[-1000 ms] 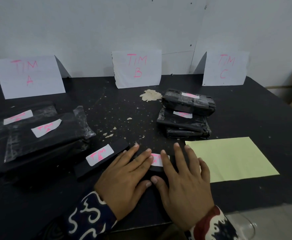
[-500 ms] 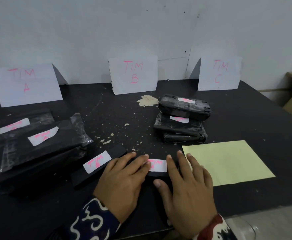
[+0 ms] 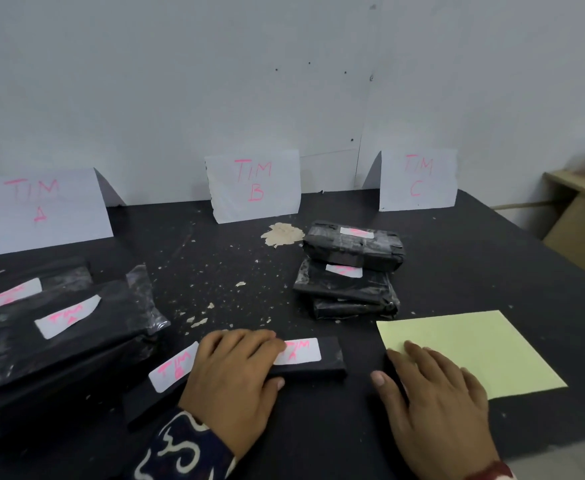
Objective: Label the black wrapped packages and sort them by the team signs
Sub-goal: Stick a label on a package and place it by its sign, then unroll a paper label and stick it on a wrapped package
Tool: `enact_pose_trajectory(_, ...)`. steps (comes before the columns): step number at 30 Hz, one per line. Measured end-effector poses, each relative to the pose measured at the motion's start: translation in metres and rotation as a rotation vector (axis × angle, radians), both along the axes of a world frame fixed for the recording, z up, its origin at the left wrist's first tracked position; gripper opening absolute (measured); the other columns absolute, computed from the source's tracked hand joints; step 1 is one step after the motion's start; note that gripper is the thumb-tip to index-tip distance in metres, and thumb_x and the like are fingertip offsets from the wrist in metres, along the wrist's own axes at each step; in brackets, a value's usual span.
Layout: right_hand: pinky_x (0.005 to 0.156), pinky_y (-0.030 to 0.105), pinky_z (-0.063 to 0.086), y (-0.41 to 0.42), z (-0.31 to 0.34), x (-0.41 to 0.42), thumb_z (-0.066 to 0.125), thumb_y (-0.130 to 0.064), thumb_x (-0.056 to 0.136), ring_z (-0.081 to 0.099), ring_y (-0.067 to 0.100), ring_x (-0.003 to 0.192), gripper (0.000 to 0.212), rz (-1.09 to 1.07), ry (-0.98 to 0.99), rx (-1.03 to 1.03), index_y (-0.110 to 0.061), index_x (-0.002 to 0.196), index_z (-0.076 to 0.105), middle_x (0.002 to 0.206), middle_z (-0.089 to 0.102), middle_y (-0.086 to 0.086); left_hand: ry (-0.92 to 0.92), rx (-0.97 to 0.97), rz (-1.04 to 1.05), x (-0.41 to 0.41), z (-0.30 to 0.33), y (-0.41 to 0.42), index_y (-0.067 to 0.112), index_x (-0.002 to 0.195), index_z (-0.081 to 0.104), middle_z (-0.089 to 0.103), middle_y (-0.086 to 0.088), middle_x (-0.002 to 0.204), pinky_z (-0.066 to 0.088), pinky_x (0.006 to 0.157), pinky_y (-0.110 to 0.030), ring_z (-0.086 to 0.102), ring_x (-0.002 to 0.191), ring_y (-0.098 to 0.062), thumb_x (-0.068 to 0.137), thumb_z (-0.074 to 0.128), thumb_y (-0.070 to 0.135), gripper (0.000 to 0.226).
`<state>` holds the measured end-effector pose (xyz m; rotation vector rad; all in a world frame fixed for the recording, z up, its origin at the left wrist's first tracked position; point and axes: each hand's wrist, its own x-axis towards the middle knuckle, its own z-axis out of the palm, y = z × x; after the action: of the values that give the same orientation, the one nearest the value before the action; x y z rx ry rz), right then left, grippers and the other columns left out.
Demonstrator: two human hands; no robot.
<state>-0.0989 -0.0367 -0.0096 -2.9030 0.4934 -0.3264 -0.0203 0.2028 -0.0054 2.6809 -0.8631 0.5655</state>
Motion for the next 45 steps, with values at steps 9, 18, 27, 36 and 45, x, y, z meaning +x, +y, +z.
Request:
enact_pose_trajectory(9,0.077,0.021,0.052,-0.023,0.042,0.042,0.060,-0.045,0.090,0.063,-0.001,0.088,0.028,0.170,-0.447,0.393,-0.025,0.107,0.071,0.102,0.069,-0.012,0.086,-0.116,-0.071,0.011,0.011,-0.018,0.035,0.116,0.056,0.058,0.024,0.112,0.044,0.086,-0.026,0.052,0.107,-0.002,0.070,0.058,0.052,0.048)
enact_pose_trajectory(18,0.091,0.034,0.046,-0.050,0.048,0.125,0.054,-0.053,0.091,0.059,0.021,0.103,0.049,-0.095,-0.239,0.476,-0.027,0.133,0.052,0.123,0.058,0.004,0.127,-0.208,-0.097,0.031,0.001,-0.028,0.035,0.094,0.065,0.064,0.023,0.087,0.050,0.067,-0.024,0.059,0.078,0.001,0.084,0.052,0.053,0.024)
enact_pose_trajectory(27,0.095,0.033,0.043,-0.055,0.043,0.150,0.049,-0.055,0.094,0.058,0.023,0.115,0.048,-0.157,-0.224,0.683,-0.026,0.131,0.054,0.124,0.063,0.001,0.061,-0.292,-0.152,0.035,-0.011,-0.028,0.033,0.094,0.067,0.065,0.022,0.086,0.044,0.067,-0.022,0.060,0.076,-0.002,0.085,0.055,0.048,0.021)
enact_pose_trajectory(36,0.076,0.045,0.061,-0.066,0.041,0.145,0.070,-0.017,0.087,0.072,0.024,0.085,0.024,-0.135,-0.517,1.214,-0.035,0.100,0.061,0.102,0.070,0.007,0.090,-0.449,-0.033,0.031,0.014,-0.039,0.031,0.119,0.061,0.056,0.028,0.111,0.046,0.080,-0.016,0.053,0.102,0.005,0.084,0.053,0.054,0.043)
enact_pose_trajectory(45,0.083,0.045,0.058,-0.068,0.059,0.118,0.063,-0.003,0.091,0.071,0.030,0.089,0.026,0.035,-0.599,1.348,-0.025,0.105,0.063,0.093,0.073,0.011,0.587,-0.920,0.082,0.066,0.055,-0.092,0.028,0.118,0.060,0.069,0.011,0.100,0.056,0.082,-0.028,0.067,0.088,-0.002,0.087,0.067,0.028,0.032)
